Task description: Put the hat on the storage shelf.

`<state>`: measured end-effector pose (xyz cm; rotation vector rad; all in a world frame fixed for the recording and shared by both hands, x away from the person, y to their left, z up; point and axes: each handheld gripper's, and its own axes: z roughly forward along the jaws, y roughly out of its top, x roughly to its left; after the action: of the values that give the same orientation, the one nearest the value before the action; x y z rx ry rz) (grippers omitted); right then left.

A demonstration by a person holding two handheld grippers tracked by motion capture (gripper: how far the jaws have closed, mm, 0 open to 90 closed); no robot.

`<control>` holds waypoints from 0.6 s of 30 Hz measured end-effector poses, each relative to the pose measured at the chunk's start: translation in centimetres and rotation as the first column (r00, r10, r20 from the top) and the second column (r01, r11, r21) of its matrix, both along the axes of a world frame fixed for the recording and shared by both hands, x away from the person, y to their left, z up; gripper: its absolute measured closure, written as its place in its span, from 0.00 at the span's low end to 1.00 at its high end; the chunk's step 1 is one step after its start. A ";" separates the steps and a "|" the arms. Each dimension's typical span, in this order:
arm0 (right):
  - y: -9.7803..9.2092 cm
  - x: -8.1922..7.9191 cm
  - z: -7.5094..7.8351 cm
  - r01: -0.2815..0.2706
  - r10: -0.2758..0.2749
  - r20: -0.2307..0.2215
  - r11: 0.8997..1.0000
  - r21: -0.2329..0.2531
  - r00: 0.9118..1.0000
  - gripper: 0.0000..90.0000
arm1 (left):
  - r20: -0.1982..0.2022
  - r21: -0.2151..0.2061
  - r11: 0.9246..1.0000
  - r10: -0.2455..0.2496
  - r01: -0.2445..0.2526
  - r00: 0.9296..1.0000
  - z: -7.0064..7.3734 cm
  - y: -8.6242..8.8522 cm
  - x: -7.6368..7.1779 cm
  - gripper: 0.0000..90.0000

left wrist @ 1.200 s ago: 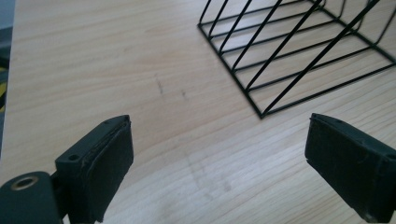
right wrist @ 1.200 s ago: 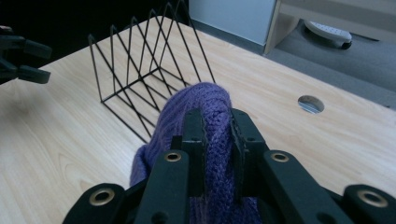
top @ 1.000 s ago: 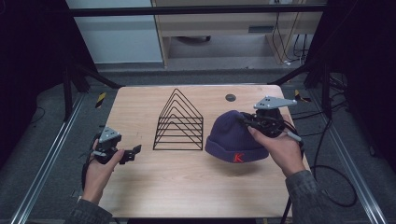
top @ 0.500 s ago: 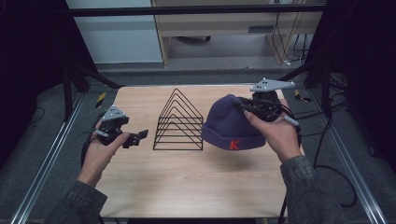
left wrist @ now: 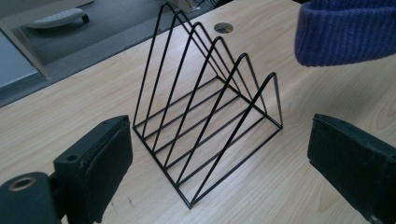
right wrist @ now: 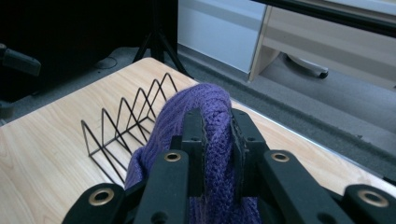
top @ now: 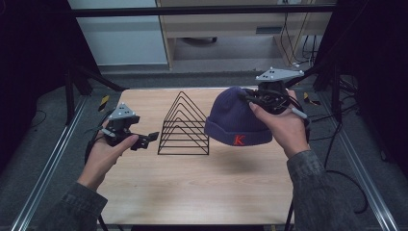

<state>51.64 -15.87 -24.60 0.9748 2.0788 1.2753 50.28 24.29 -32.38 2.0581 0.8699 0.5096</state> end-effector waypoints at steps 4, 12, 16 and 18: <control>0.6 0.6 0.9 0.003 -0.003 0.004 1.000 0.004 1.000 0.87 | 0.002 0.007 1.000 -0.011 0.011 1.000 0.7 -0.6 0.4 0.07; 2.4 1.6 2.8 -0.005 0.005 0.033 1.000 0.005 0.999 0.87 | 0.013 -0.002 1.000 -0.008 0.008 1.000 2.2 -0.9 1.0 0.07; 3.4 1.8 3.7 -0.016 0.016 0.045 1.000 0.012 0.999 0.87 | 0.016 -0.005 1.000 -0.014 0.014 1.000 2.7 -0.9 1.0 0.08; 3.9 1.9 4.1 -0.021 0.021 0.051 1.000 0.014 0.998 0.87 | 0.015 -0.015 1.000 -0.016 0.017 1.000 2.9 -0.9 1.1 0.08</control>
<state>53.50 -11.95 -20.53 0.9191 2.0490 1.3136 51.35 23.39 -29.46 2.0438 0.8446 0.5078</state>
